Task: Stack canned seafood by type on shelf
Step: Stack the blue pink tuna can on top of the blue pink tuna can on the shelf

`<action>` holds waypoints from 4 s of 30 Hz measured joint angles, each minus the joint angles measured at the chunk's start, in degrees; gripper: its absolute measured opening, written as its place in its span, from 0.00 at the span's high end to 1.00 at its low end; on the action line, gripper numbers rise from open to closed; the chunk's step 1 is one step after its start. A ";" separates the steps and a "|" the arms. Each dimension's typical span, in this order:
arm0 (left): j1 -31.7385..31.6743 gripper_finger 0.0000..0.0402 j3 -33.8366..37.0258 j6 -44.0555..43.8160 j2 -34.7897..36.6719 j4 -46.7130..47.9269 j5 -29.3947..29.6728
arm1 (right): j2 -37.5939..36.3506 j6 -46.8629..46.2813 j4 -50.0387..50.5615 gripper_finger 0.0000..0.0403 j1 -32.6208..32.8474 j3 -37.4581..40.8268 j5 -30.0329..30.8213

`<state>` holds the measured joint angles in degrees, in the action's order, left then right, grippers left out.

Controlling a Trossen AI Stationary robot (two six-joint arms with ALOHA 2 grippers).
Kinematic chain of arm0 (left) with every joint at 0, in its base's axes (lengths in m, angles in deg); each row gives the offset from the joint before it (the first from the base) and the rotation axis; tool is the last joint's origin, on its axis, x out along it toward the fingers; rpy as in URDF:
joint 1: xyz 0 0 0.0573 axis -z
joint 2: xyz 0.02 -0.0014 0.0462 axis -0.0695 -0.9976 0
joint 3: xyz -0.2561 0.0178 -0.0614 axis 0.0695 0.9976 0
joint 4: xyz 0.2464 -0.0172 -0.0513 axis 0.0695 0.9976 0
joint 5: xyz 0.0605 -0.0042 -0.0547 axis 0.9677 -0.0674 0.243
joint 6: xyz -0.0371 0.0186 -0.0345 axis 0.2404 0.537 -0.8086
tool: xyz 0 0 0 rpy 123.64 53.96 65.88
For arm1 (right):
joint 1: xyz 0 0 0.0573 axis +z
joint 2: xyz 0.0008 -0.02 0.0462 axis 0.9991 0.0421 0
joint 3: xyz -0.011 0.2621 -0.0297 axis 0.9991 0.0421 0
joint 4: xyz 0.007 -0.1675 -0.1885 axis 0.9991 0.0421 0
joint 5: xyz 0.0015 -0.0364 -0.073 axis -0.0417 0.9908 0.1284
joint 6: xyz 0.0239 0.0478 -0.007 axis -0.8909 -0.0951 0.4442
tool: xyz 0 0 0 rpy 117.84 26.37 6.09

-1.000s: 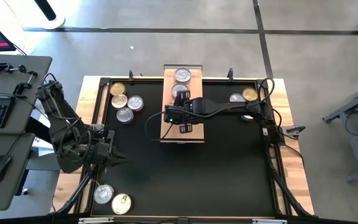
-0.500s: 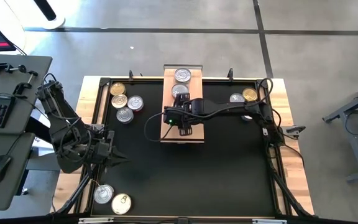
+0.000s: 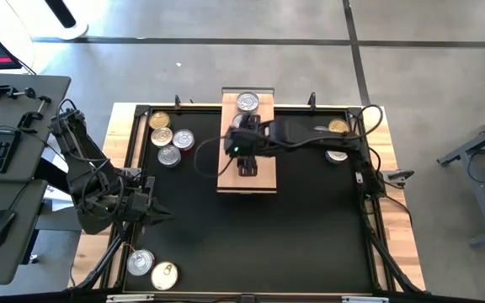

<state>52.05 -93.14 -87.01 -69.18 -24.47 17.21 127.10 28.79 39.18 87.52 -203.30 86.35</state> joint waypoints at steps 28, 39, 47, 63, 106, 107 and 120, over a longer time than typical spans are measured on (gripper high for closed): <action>-12.31 1.00 0.00 10.71 -4.80 -0.63 -29.77 | 3.26 -61.65 13.24 0.38 26.86 4.42 -18.58; -13.70 1.00 -0.02 12.62 -4.41 -0.74 -30.78 | -10.96 -69.50 13.29 0.97 27.09 32.32 -25.35; -14.64 1.00 -0.02 13.12 -4.37 -0.60 -23.89 | -37.08 -86.60 8.87 1.00 16.44 60.28 -16.68; -29.77 1.00 -0.02 0.29 -4.37 -0.63 -17.00 | -46.37 -94.20 -3.14 1.00 -8.91 87.50 1.84; -34.96 1.00 -0.01 12.93 -4.37 1.72 -30.38 | -46.42 -88.80 -27.16 1.00 18.78 93.67 -23.29; -34.87 1.00 -0.02 12.67 -4.37 1.71 -32.52 | -46.39 -90.30 -28.95 1.00 21.10 93.75 -23.94; -23.29 1.00 0.00 8.62 -6.59 2.78 -32.63 | -33.63 -101.30 -51.39 1.00 39.10 88.42 -26.16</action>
<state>28.76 -93.14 -78.39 -75.76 -21.68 -15.42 93.46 -72.51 -12.21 126.61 -114.88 60.19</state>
